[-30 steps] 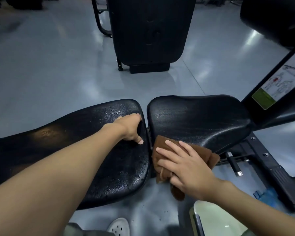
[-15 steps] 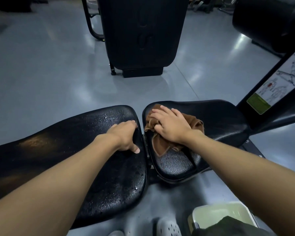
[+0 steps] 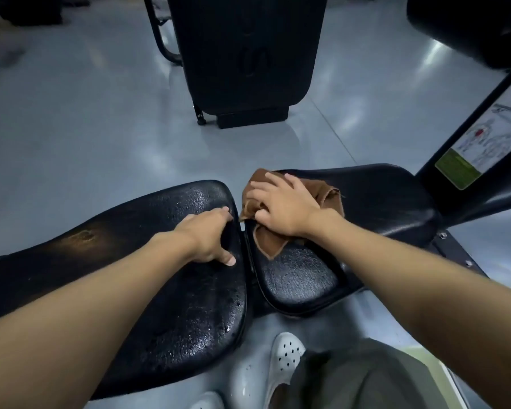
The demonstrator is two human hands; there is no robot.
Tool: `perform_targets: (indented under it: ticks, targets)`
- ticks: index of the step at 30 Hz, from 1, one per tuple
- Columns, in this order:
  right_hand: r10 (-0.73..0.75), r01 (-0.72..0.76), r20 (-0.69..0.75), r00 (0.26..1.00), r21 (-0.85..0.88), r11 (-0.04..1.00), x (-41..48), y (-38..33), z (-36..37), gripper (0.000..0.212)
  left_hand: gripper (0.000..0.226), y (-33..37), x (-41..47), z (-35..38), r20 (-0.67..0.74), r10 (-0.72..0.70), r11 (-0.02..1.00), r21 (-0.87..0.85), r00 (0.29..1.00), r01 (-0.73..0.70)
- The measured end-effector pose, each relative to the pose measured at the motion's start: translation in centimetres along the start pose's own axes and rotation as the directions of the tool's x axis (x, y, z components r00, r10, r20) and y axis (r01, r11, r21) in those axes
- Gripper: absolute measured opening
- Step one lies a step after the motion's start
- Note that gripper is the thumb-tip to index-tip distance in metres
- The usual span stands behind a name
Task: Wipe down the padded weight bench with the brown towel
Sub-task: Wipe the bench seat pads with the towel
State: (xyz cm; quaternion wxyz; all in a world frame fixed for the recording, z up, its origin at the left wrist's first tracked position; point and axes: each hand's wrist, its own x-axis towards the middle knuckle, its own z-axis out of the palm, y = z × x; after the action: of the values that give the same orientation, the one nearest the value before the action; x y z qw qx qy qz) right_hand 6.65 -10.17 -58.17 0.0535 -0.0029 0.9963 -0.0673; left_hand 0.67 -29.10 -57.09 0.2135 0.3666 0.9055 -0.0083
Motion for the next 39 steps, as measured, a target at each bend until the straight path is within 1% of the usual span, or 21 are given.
perform_targets:
  ticks: [4,6,9,12,16,19,23,26,28,31,33,35,36,39]
  targets:
    - [-0.139,0.134,-0.057,0.989,-0.085,0.987,-7.5,-2.5,1.7,0.057,0.107,0.4,-0.4,-0.2,0.009,-0.023,0.999,0.023,1.000,0.022]
    - [-0.195,0.186,-0.087,0.977,-0.101,0.977,-10.7,-3.1,2.6,0.056,0.107,0.6,-0.5,-0.3,0.012,-0.036,0.999,0.024,0.999,0.036]
    - [-0.236,0.224,-0.108,0.966,-0.112,0.968,-13.3,-3.1,3.8,0.051,0.107,1.0,-0.6,-0.6,0.020,-0.044,0.998,0.048,0.999,0.043]
    - [-0.227,0.217,-0.117,0.967,-0.093,0.972,-13.0,-2.7,3.7,0.052,0.106,1.3,-0.7,-0.7,0.030,-0.051,0.997,0.058,0.998,0.050]
    - [-0.151,0.143,-0.118,0.981,-0.074,0.987,-9.8,-2.1,2.6,0.059,0.105,1.1,-0.6,-0.5,0.033,-0.043,0.998,0.052,0.999,0.041]
    - [-0.029,0.025,-0.123,0.992,-0.032,0.999,-6.2,-0.9,1.6,0.054,0.104,0.9,-0.4,-0.4,0.032,-0.035,0.998,0.058,0.999,0.033]
    - [0.122,-0.120,-0.084,0.989,0.036,0.992,-0.8,1.2,0.4,0.053,0.103,0.9,-0.2,-0.3,0.040,-0.025,0.997,0.069,0.999,0.022]
    - [0.189,-0.187,-0.053,0.981,0.029,0.982,2.8,2.0,-0.2,0.050,0.102,0.9,0.0,-0.3,0.041,-0.023,0.995,0.097,0.999,0.019]
    - [0.199,-0.199,-0.051,0.979,0.018,0.980,3.6,2.3,-0.4,0.050,0.102,1.0,0.1,-0.5,0.042,-0.027,0.992,0.123,0.999,0.022]
    - [0.200,-0.199,-0.123,0.972,0.025,0.980,2.2,3.6,-0.7,0.047,0.103,1.3,0.2,-0.6,0.062,-0.038,0.988,0.150,0.997,0.029]
    - [0.248,-0.245,-0.159,0.956,0.038,0.969,0.2,5.6,-1.4,0.046,0.100,1.4,-0.2,-0.6,0.073,-0.044,0.987,0.161,0.996,0.031]
    - [0.325,-0.324,-0.177,0.929,0.030,0.945,-2.6,8.2,-2.2,0.046,0.091,1.9,-0.5,-0.6,0.056,-0.036,0.987,0.161,0.998,0.027]
    - [0.370,-0.373,-0.191,0.909,0.019,0.927,-4.0,9.6,-2.4,0.048,0.084,2.4,-0.7,-0.6,0.027,-0.027,0.992,0.128,0.999,0.024]
    - [0.518,-0.527,-0.220,0.826,0.023,0.850,-8.3,12.2,-2.9,0.055,0.059,4.8,-1.3,-0.7,-0.052,0.003,0.998,-0.058,0.999,-0.006]
